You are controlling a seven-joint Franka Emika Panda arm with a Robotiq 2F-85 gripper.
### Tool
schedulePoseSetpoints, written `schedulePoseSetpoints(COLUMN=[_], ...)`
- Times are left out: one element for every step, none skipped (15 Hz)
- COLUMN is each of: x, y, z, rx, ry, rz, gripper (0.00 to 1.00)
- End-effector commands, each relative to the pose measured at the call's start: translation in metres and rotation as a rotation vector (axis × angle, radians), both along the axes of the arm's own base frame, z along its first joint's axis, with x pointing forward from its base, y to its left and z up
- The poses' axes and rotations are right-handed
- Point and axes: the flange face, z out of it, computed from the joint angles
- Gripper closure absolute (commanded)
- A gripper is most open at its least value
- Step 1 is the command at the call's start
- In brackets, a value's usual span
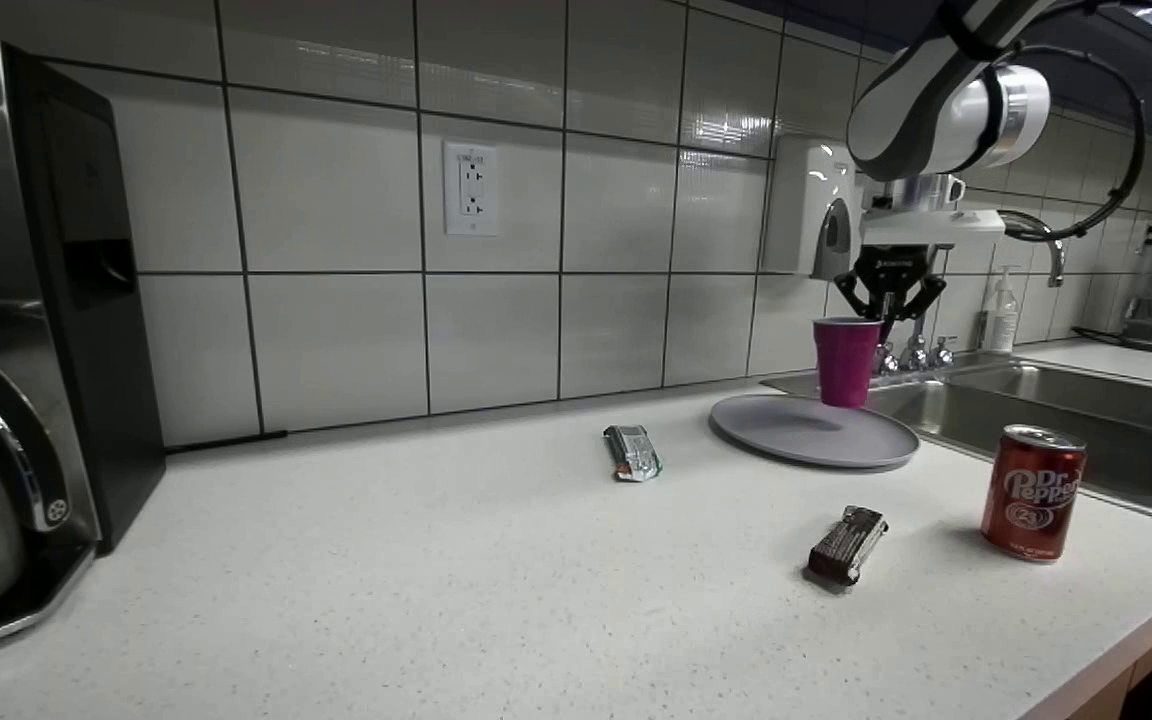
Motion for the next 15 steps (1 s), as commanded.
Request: schedulePoseSetpoints(x=[-0.040, -0.049, -0.059, -0.068, -0.078, -0.087, -0.096, -0.105, -0.114, -0.121, -0.129, -0.137, -0.146, -0.155, -0.163], y=[0.002, 0.003, 0.003, 0.003, 0.005, 0.006, 0.009, 0.010, 0.013, 0.017, 0.021, 0.024, 0.028, 0.031, 0.034], z=[0.017, 0.019, 0.021, 0.022, 0.023, 0.025, 0.026, 0.027, 0.029, 0.029, 0.030, 0.031, 0.033, 0.035, 0.036], rx=[0.015, 0.018, 0.023, 0.026, 0.031, 0.034, 0.038, 0.041, 0.043, 0.044, 0.045, 0.045, 0.045, 0.043, 0.040], ry=[0.004, 0.005, 0.006, 0.008, 0.012, 0.014, 0.016, 0.017, 0.018, 0.019, 0.018, 0.016, 0.011, 0.004, 0.000], rz=[0.000, -0.002, -0.007, -0.011, -0.014, -0.017, -0.023, -0.026, -0.030, -0.035, -0.037, -0.039, -0.043, -0.047, -0.052], gripper=[0.99, 0.99, 0.99, 0.99, 0.99, 0.99, 0.99, 0.99, 0.99, 0.99, 0.99, 0.99, 0.99, 0.99, 0.99])
